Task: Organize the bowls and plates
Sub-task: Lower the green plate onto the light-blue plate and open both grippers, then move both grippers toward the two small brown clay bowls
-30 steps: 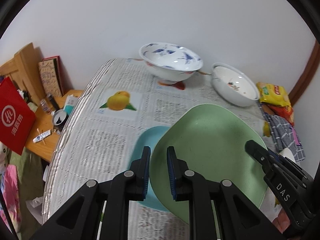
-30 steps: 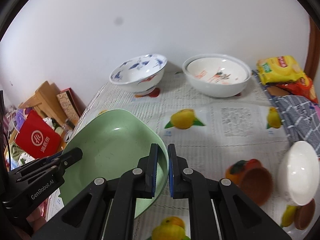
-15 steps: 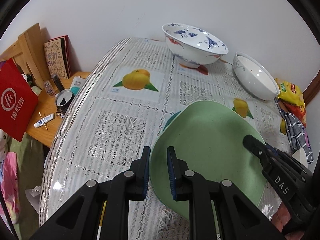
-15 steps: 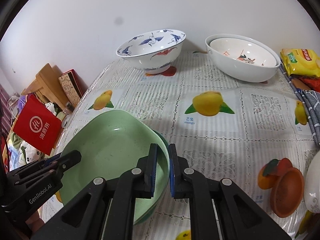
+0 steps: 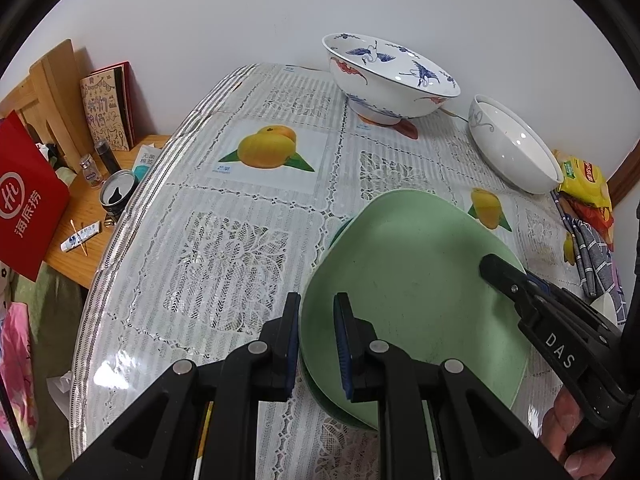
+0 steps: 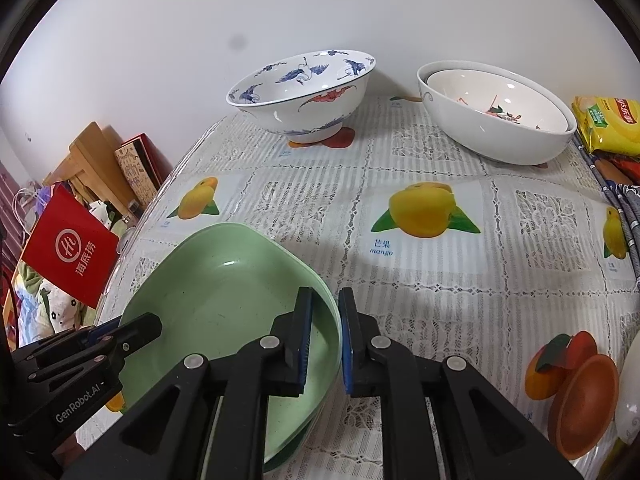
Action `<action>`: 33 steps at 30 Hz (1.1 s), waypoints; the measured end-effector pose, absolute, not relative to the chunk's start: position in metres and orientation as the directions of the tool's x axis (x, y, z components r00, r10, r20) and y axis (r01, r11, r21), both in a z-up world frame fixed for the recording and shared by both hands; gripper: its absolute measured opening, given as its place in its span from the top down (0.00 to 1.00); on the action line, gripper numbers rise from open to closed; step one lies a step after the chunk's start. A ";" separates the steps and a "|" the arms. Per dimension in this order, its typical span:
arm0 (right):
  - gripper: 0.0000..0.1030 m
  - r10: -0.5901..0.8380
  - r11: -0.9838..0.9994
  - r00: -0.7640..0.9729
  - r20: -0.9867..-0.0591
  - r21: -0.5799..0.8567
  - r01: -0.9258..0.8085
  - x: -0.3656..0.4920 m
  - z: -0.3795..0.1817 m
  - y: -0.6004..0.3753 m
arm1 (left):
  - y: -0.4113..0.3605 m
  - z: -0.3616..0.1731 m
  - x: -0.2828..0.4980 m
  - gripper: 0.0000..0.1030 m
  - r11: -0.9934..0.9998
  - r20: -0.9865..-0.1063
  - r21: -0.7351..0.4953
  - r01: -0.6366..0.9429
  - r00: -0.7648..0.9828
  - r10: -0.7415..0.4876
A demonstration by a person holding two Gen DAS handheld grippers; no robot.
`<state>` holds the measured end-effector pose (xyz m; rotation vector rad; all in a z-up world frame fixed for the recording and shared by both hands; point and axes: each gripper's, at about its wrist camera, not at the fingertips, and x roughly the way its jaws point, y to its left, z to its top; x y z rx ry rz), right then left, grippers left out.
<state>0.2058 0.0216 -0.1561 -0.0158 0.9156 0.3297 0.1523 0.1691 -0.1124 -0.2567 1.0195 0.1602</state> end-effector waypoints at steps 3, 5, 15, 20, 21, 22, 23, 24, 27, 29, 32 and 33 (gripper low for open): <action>0.87 0.275 0.948 0.564 -0.779 0.122 -0.294 0.208 -0.156 0.022 | 0.170 -0.114 0.153 0.84 0.957 -0.859 -0.145 -0.249 0.512 0.003; 0.86 0.273 0.947 0.562 -0.780 0.113 -0.302 0.211 -0.156 0.024 | 0.169 -0.113 0.153 0.84 0.959 -0.859 -0.146 -0.243 0.512 -0.001; 0.73 0.288 0.935 0.584 -0.759 0.092 -0.342 0.208 -0.147 0.028 | 0.166 -0.112 0.148 0.84 0.964 -0.862 -0.139 -0.225 0.507 -0.006; 0.70 0.290 0.936 0.586 -0.756 0.096 -0.339 0.197 -0.141 0.022 | 0.165 -0.108 0.140 0.74 0.967 -0.860 -0.135 -0.218 0.510 -0.005; 0.69 0.286 0.937 0.588 -0.756 0.093 -0.337 0.193 -0.140 0.020 | 0.165 -0.106 0.138 0.72 0.967 -0.859 -0.129 -0.219 0.512 0.001; 0.69 0.285 0.937 0.589 -0.756 0.092 -0.336 0.190 -0.140 0.018 | 0.164 -0.105 0.136 0.72 0.968 -0.857 -0.127 -0.218 0.515 0.003; 0.69 0.283 0.938 0.587 -0.758 0.090 -0.336 0.187 -0.140 0.017 | 0.164 -0.103 0.133 0.72 0.968 -0.855 -0.129 -0.216 0.518 0.002; 0.69 0.277 0.938 0.584 -0.763 0.083 -0.337 0.183 -0.141 0.016 | 0.163 -0.102 0.130 0.72 0.968 -0.855 -0.131 -0.215 0.519 0.000; 0.69 0.265 0.941 0.589 -0.764 0.072 -0.330 0.172 -0.140 0.012 | 0.161 -0.096 0.122 0.72 0.969 -0.849 -0.131 -0.208 0.529 -0.001; 0.69 0.260 0.944 0.591 -0.764 0.074 -0.321 0.163 -0.138 0.007 | 0.158 -0.091 0.117 0.72 0.970 -0.845 -0.132 -0.202 0.535 -0.004; 0.61 0.235 0.953 0.605 -0.761 0.058 -0.298 0.150 -0.132 -0.004 | 0.150 -0.083 0.109 0.72 0.974 -0.833 -0.132 -0.186 0.554 -0.008; 0.58 0.226 0.957 0.613 -0.757 0.054 -0.285 0.145 -0.128 -0.010 | 0.146 -0.079 0.107 0.72 0.975 -0.828 -0.131 -0.179 0.561 -0.008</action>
